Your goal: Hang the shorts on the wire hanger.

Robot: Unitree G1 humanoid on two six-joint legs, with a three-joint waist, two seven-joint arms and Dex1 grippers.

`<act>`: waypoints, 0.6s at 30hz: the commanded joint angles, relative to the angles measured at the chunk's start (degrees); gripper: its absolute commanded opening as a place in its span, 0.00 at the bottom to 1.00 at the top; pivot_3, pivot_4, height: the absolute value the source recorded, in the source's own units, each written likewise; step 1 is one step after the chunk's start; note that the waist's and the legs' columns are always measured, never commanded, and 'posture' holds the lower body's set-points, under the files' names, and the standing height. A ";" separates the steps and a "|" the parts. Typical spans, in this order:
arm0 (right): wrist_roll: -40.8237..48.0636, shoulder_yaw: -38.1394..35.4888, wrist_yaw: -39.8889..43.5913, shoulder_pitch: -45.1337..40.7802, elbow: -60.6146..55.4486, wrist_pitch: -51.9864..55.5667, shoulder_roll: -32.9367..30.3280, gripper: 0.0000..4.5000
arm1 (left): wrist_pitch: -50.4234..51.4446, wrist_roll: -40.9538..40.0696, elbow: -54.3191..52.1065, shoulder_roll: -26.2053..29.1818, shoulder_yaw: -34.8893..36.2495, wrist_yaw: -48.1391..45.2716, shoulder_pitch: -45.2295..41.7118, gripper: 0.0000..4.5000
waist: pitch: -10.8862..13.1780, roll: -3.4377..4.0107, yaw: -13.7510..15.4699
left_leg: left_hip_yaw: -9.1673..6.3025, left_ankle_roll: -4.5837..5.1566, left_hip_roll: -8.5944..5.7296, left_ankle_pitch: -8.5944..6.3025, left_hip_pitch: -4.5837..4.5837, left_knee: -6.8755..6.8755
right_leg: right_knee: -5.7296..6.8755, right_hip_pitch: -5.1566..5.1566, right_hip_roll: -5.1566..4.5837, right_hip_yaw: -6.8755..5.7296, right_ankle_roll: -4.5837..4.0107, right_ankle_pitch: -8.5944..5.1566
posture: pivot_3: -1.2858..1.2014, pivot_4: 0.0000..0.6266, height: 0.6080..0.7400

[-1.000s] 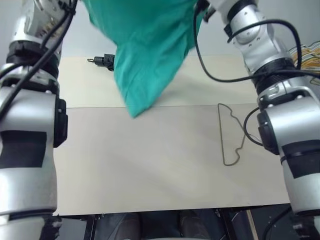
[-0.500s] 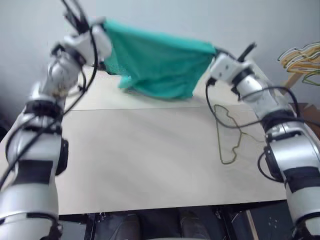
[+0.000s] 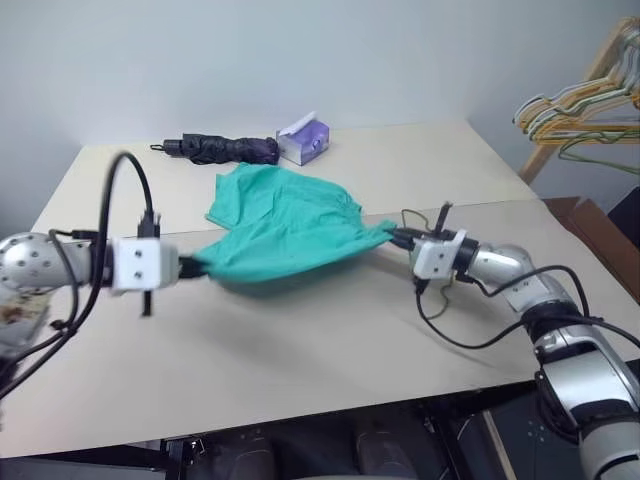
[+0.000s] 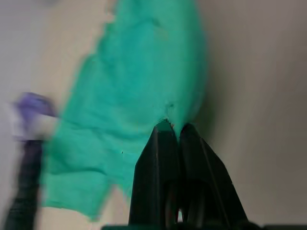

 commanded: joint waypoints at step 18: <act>5.12 -1.12 9.83 19.40 -26.71 2.96 -11.20 0.01 | 10.43 -6.08 -24.34 -1.97 12.92 -9.49 22.72 0.00 | 0.13 0.15 1.93 | 0.14 0.24 0.04 -0.17 -0.20 0.20 | -0.09 -0.09 -0.02 0.05 -0.06 -0.14 | 0.50 0.16 1.00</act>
